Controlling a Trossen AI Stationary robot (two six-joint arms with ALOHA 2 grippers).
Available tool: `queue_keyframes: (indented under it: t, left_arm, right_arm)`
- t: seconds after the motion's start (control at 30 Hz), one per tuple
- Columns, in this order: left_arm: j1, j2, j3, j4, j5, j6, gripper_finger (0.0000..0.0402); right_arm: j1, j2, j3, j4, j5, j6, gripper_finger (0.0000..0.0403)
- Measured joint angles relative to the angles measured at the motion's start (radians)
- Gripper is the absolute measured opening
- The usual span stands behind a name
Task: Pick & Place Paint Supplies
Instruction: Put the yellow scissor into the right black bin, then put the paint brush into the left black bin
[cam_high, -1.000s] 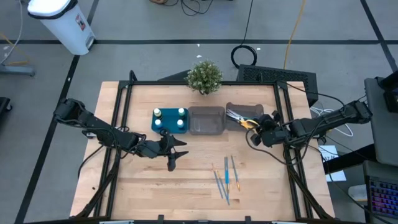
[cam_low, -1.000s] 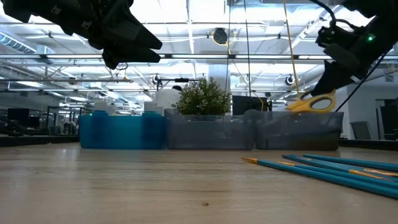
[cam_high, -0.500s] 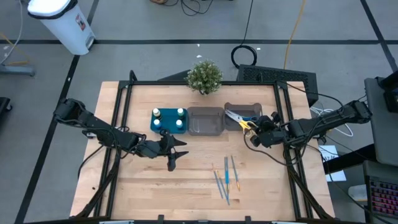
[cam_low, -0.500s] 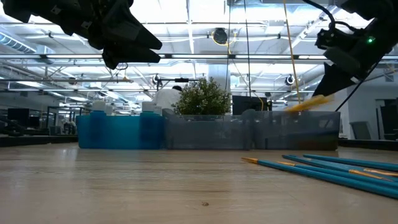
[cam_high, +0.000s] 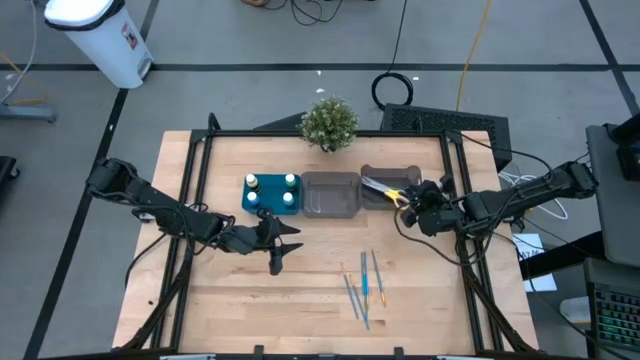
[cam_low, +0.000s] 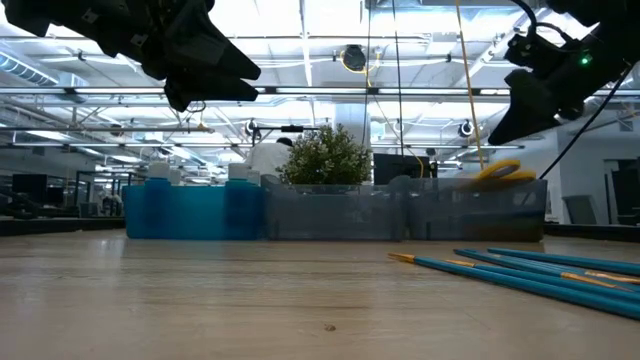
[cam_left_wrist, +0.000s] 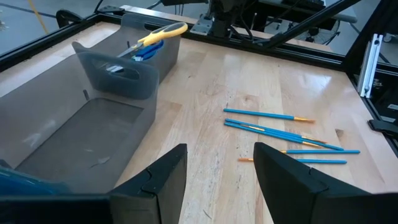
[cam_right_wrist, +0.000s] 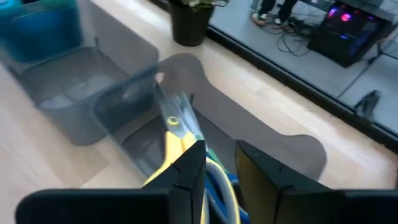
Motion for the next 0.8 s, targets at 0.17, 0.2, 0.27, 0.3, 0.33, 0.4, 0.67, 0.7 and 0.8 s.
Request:
queue_keyframes:
  t: [0.17,0.2,0.27,0.3,0.33,0.4,0.67,0.7,0.8]
  left_arm:
    - [0.000,0.000,0.000,0.000,0.000,0.000,0.0191]
    - [0.000,0.000,0.000,0.000,0.000,0.000,0.0191]
    - [0.000,0.000,0.000,0.000,0.000,0.000,0.0191]
    - [0.000,0.000,0.000,0.000,0.000,0.000,0.0191]
    - [0.000,0.000,0.000,0.000,0.000,0.000,0.0191]
    - [0.000,0.000,0.000,0.000,0.000,0.000,0.0191]
    - [0.000,0.000,0.000,-0.001,0.000,0.000,0.0191]
    - [0.000,0.000,0.000,-0.001,0.000,-0.002,0.0191]
    - [0.000,0.000,0.000,-0.004,0.000,-0.004,0.0191]
  right_arm:
    - [0.000,0.000,0.000,0.052,-0.075,-0.055,0.0089]
    - [0.000,0.000,0.000,0.063,-0.114,-0.056,0.0092]
    - [0.000,0.000,0.000,0.091,-0.226,-0.056,0.0096]
    - [0.000,0.000,0.000,0.103,-0.288,-0.059,0.0097]
    - [0.001,0.000,0.000,0.114,-0.343,-0.062,0.0098]
    - [0.001,0.002,0.000,0.129,-0.413,-0.057,0.0097]
    - [-0.035,0.008,-0.041,0.127,-0.376,-0.025,0.0070]
    - [-0.047,0.007,-0.045,0.121,-0.375,-0.024,0.0066]
    - [-0.084,0.007,-0.047,0.105,-0.379,-0.025,0.0055]
